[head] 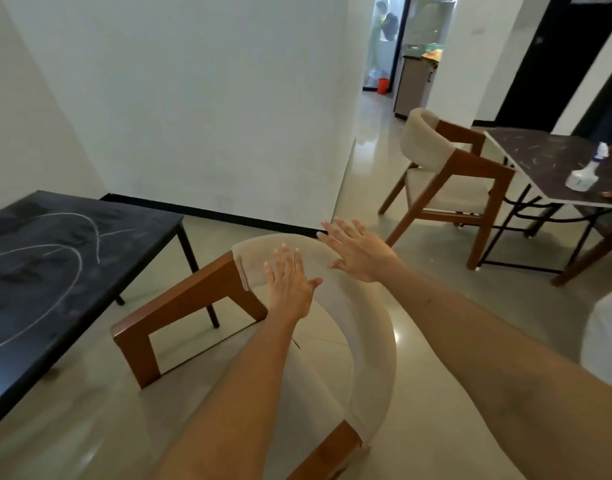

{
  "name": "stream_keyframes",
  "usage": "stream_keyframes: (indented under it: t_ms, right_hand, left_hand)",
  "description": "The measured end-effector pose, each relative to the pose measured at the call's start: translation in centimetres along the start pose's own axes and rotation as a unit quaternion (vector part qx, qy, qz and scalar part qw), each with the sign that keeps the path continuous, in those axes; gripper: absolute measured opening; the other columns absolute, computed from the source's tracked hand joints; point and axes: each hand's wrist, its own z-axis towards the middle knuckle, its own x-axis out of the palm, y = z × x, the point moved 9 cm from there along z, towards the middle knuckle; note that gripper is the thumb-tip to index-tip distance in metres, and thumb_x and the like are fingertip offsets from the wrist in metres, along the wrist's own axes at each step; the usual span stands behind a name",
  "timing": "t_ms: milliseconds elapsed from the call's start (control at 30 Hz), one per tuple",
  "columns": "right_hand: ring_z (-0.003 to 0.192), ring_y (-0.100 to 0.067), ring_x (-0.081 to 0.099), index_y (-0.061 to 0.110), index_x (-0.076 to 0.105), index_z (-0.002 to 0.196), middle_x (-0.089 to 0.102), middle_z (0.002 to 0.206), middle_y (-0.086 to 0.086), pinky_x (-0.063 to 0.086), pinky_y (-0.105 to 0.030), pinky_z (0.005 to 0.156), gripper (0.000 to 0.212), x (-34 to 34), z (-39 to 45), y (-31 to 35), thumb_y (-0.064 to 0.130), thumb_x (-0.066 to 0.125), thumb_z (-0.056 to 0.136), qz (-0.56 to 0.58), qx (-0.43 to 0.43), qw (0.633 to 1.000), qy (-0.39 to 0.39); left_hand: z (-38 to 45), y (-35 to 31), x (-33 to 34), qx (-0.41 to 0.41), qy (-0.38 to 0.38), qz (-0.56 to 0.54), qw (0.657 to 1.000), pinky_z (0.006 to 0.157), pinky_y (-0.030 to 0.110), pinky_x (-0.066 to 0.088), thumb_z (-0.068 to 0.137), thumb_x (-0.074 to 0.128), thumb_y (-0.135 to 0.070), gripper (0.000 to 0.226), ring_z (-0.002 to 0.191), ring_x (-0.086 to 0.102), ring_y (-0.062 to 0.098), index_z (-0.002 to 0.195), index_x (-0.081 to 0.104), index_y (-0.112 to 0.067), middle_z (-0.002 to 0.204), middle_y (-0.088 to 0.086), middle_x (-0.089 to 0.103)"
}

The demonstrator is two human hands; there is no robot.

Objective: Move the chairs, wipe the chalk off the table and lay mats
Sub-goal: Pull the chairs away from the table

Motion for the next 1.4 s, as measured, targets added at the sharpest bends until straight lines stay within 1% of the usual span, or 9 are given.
stream_keyframes:
  t_ms: [333,500,633,833,933,1067,1200,1300,1400]
  right_hand:
    - [0.149,-0.031,-0.004,0.028,0.011,0.155,-0.003,0.163,-0.001,0.002,-0.051,0.119,0.056,5.9,7.4,-0.4,0.046,0.024,0.103,0.014,-0.106,0.994,0.032]
    - [0.15,-0.028,0.002,0.025,0.027,0.151,0.017,0.161,-0.002,0.002,-0.049,0.119,0.052,5.7,9.8,0.4,0.045,0.029,0.103,0.036,-0.241,0.97,0.004]
    - [0.149,-0.022,0.01,0.025,0.041,0.145,0.033,0.156,0.001,0.003,-0.045,0.12,0.046,8.1,7.5,3.7,0.038,0.029,0.103,0.039,-0.421,0.905,0.035]
    - [0.14,-0.016,0.035,0.027,0.056,0.134,0.051,0.143,0.002,0.006,-0.043,0.118,0.043,9.8,6.0,4.6,0.042,0.034,0.101,0.095,-0.502,0.856,0.076]
    - [0.113,-0.015,0.059,0.022,0.07,0.108,0.071,0.113,0.001,0.011,-0.04,0.119,0.042,10.4,4.9,4.9,0.04,0.033,0.102,0.099,-0.544,0.832,0.051]
    - [0.083,-0.016,0.063,0.017,0.072,0.085,0.073,0.087,0.001,0.026,-0.033,0.111,0.057,9.8,3.7,4.6,0.052,0.031,0.1,0.076,-0.614,0.785,-0.008]
    - [0.089,-0.015,0.061,0.022,0.07,0.1,0.071,0.097,0.005,0.031,-0.03,0.102,0.065,10.5,2.5,4.1,0.064,0.02,0.096,0.035,-0.698,0.714,-0.047]
    - [0.091,-0.02,0.06,0.018,0.063,0.111,0.068,0.102,0.0,0.039,-0.035,0.094,0.065,10.9,2.3,3.3,0.069,0.029,0.092,0.03,-0.77,0.635,-0.058]
    - [0.092,-0.017,0.059,0.02,0.055,0.121,0.065,0.104,0.001,0.045,-0.036,0.09,0.075,11.0,3.2,2.4,0.08,0.044,0.077,0.01,-0.815,0.572,-0.091]
  left_hand:
    - [4.2,-1.1,6.5,-0.102,0.149,-0.081,0.98,0.117,0.053,0.008,0.095,0.025,-0.062,0.084,0.145,-0.002,0.042,0.15,-0.014,-0.01,0.157,0.017,-0.015]
    - [5.5,-2.5,8.1,-0.132,0.167,-0.031,0.976,0.115,0.053,0.014,0.094,0.022,-0.063,0.081,0.145,0.012,0.038,0.152,-0.005,-0.012,0.159,0.016,0.002]
    - [4.4,-3.2,9.6,-0.177,0.175,-0.02,0.968,0.113,0.055,0.018,0.097,0.018,-0.057,0.068,0.143,0.014,0.037,0.151,0.016,-0.016,0.158,0.013,0.012]
    - [1.6,-5.2,10.5,-0.238,0.165,-0.069,0.955,0.11,0.054,0.022,0.101,0.017,-0.049,0.058,0.139,0.019,0.036,0.151,0.015,-0.019,0.155,0.017,0.016]
    - [0.1,-6.3,11.4,-0.258,0.135,-0.061,0.955,0.104,0.055,0.031,0.104,0.016,-0.038,0.05,0.134,0.027,0.038,0.149,0.015,-0.02,0.15,0.018,0.021]
    - [-1.7,-7.3,12.4,-0.345,0.106,-0.167,0.918,0.101,0.052,0.036,0.104,0.015,-0.031,0.048,0.129,0.036,0.038,0.15,0.015,-0.016,0.146,0.02,0.031]
    - [-2.5,-8.0,13.6,-0.42,0.092,-0.294,0.853,0.109,0.043,0.031,0.103,0.014,-0.04,0.052,0.131,0.041,0.03,0.146,0.029,-0.016,0.148,0.013,0.038]
    - [-2.7,-9.3,13.9,-0.476,0.042,-0.38,0.792,0.109,0.037,0.029,0.101,0.014,-0.048,0.055,0.128,0.044,0.027,0.141,0.04,-0.021,0.142,0.012,0.046]
    - [-2.7,-10.6,12.7,-0.514,-0.002,-0.321,0.795,0.092,0.036,0.041,0.095,0.013,-0.061,0.066,0.11,0.056,0.026,0.132,0.051,-0.021,0.124,0.012,0.06]
